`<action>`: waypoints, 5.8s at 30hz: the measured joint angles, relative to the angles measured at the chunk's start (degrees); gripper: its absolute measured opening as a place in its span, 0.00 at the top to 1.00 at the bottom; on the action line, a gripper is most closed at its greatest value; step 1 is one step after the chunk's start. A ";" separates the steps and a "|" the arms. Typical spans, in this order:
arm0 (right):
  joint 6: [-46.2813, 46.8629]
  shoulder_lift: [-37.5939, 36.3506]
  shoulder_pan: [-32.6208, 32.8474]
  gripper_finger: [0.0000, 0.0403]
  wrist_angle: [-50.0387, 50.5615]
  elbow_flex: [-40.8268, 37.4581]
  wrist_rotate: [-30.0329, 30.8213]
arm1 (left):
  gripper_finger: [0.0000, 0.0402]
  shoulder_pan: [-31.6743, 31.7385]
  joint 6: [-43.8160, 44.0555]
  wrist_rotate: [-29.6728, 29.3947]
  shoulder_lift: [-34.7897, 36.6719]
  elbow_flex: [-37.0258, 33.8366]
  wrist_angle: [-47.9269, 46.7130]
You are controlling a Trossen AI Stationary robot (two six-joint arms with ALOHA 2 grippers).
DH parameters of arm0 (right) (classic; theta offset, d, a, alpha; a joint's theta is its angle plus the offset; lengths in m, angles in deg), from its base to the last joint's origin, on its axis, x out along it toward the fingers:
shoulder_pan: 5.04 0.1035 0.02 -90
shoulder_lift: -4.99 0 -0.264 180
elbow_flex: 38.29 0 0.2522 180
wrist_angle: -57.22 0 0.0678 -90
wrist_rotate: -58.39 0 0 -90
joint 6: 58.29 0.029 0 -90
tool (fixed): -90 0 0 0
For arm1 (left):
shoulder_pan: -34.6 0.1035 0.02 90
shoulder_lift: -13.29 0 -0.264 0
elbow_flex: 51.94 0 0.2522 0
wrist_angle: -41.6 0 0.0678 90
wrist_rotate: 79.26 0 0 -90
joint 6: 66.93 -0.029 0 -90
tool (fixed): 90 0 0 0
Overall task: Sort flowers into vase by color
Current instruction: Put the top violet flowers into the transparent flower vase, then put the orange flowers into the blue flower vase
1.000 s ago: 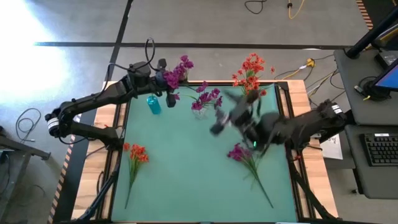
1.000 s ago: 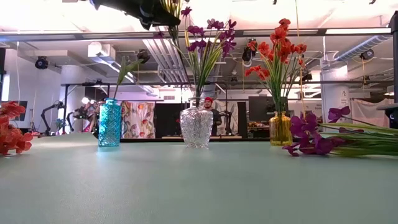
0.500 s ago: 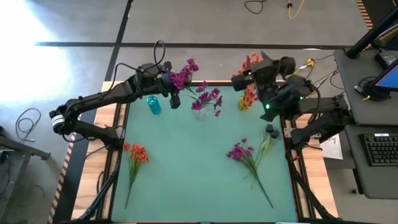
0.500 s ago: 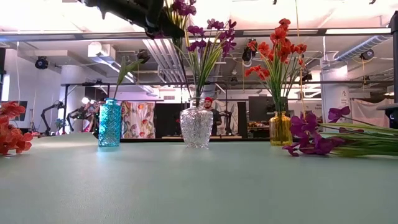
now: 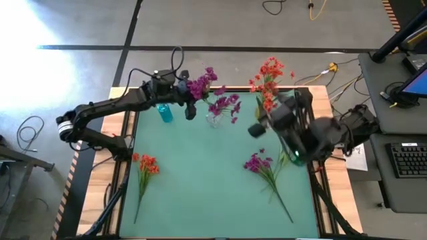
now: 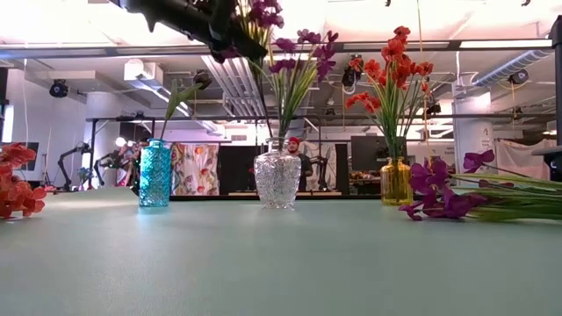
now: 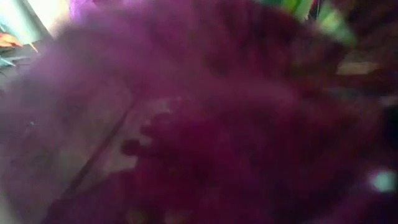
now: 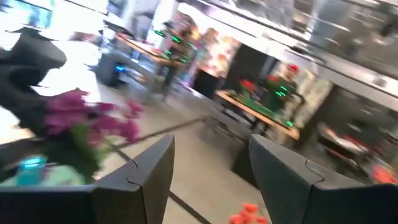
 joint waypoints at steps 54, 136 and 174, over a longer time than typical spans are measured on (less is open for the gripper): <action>24.31 -0.04 4.12 0.50 22.16 0.00 0.67 | 0.56 -1.06 5.18 0.04 -1.56 3.45 -5.17; 60.53 0.09 4.38 0.50 57.66 0.00 -44.61 | 0.21 -58.93 63.76 -35.54 -2.68 7.96 -47.54; 61.86 0.13 4.78 0.50 59.43 0.00 -46.16 | 0.21 -68.33 104.83 -20.62 -15.91 7.93 -70.01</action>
